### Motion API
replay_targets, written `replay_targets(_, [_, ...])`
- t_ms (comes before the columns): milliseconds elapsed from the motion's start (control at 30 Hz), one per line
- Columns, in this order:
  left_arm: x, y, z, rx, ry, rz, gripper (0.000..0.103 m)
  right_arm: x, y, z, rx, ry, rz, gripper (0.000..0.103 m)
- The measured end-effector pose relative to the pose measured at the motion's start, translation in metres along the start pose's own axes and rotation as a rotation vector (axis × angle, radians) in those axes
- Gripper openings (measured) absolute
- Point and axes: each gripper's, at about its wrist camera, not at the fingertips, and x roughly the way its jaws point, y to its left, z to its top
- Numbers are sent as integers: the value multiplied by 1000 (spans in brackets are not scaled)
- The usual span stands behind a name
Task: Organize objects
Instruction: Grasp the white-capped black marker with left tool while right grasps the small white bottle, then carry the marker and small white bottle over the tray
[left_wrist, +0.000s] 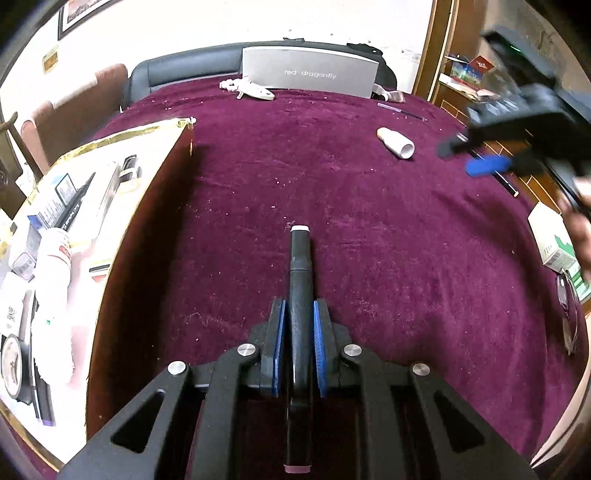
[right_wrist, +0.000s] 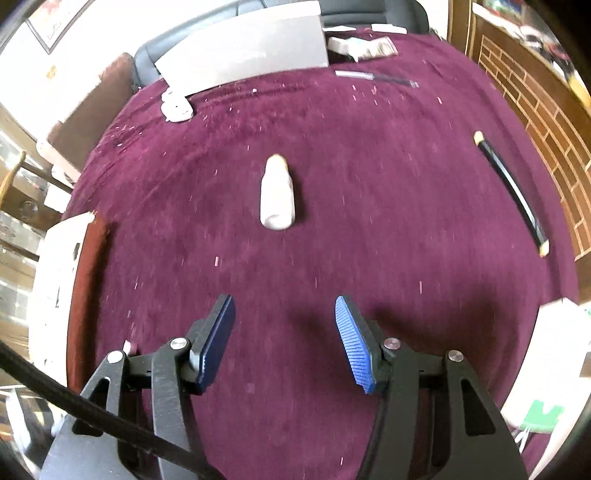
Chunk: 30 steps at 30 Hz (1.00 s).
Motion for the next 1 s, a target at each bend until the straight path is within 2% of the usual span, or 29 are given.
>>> replay_targets(100, [0,0,-1,3,-12,2,12,9,9,26,-31,-16,-56,55])
replay_targets(267, [-1,2,-2,-2,-18,-4,12,29,14,59,-36,-7,-82,55])
replay_targets(400, [-4,4,-4,-8,-20,-11,12,53,18,72,-54,45,-102,55])
replay_targets(500, [-2,5,-3,-10,-21,-13,12,66,19,74,-54,70,-134,51])
replay_targets(733, [-3,2,-5,-2,-22,0,12,70,18,68,-87,62,-148,31])
replay_targets(767, [-3,2,-5,0,-22,2,12,69,17,67,-96,58,-152,24])
replay_targets(900, [-4,1,-5,5,-21,9,12,60,12,56,-80,61,-103,24])
replay_targets(1000, [-3,1,-5,11,-20,15,12,50,18,38,-113,65,-74,24])
